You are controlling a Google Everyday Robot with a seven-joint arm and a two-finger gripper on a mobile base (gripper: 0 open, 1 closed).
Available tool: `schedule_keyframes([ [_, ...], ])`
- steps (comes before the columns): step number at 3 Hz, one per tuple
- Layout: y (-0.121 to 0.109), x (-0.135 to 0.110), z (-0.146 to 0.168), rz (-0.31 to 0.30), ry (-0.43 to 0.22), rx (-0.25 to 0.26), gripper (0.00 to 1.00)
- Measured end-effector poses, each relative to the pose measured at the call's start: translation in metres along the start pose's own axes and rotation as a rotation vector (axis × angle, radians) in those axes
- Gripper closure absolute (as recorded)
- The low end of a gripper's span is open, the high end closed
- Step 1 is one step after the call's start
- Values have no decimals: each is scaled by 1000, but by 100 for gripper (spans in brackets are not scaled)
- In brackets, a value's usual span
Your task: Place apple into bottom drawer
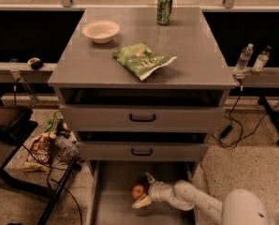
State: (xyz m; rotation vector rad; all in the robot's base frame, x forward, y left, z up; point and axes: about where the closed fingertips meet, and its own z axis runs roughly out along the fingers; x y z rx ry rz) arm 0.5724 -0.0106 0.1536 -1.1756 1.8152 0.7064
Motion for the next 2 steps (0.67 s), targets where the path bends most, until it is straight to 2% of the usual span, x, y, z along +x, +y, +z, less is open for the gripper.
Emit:
schedule_keyframes([
  [1, 0, 0, 0, 0, 0, 0, 0],
  [2, 7, -14, -16, -22, 17, -6, 0],
])
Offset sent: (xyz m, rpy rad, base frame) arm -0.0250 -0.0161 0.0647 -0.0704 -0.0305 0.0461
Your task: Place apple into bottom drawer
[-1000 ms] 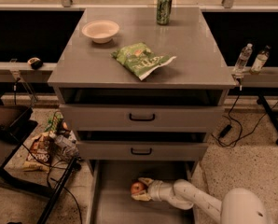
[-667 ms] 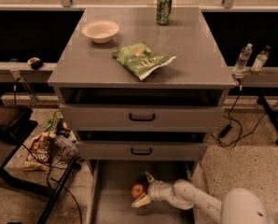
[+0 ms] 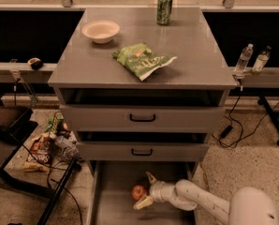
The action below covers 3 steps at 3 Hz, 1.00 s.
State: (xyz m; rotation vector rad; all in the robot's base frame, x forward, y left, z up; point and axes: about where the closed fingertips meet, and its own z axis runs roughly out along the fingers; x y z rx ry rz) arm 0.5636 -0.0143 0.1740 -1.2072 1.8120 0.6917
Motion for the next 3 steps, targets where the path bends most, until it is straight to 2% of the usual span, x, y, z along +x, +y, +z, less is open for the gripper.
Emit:
schedule_keyframes([
  [1, 2, -26, -58, -46, 132, 1, 0],
  [2, 4, -51, -104, -72, 245, 17, 0],
  [3, 11, -77, -139, -68, 368, 36, 0],
])
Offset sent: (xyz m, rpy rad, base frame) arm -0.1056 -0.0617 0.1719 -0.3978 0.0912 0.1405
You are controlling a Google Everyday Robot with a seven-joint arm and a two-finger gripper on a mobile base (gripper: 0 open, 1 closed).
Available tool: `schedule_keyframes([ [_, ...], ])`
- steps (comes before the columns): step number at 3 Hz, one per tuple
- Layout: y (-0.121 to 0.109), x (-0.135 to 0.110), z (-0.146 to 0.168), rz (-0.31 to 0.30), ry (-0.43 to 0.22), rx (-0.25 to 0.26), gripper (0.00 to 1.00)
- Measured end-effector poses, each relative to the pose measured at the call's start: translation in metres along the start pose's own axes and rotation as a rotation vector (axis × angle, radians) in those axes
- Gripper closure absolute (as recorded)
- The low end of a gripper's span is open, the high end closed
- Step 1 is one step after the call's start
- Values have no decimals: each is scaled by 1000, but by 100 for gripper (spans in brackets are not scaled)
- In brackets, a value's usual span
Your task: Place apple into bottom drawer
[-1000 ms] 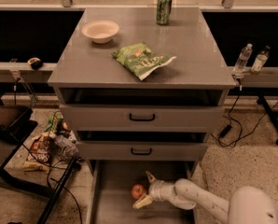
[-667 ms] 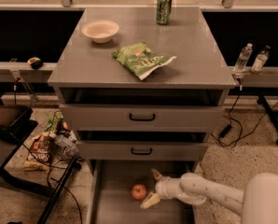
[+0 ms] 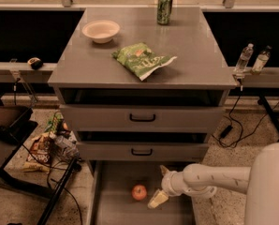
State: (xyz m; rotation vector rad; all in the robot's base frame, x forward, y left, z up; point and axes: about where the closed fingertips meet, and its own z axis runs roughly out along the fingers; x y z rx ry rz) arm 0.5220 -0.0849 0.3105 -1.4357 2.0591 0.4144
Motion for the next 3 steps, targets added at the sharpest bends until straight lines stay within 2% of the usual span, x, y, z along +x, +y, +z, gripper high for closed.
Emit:
schedule_keyframes([
  [1, 10, -25, -52, 43, 156, 27, 0],
  [2, 19, -44, -94, 105, 263, 60, 0],
  [3, 47, -84, -139, 138, 315, 108, 0],
])
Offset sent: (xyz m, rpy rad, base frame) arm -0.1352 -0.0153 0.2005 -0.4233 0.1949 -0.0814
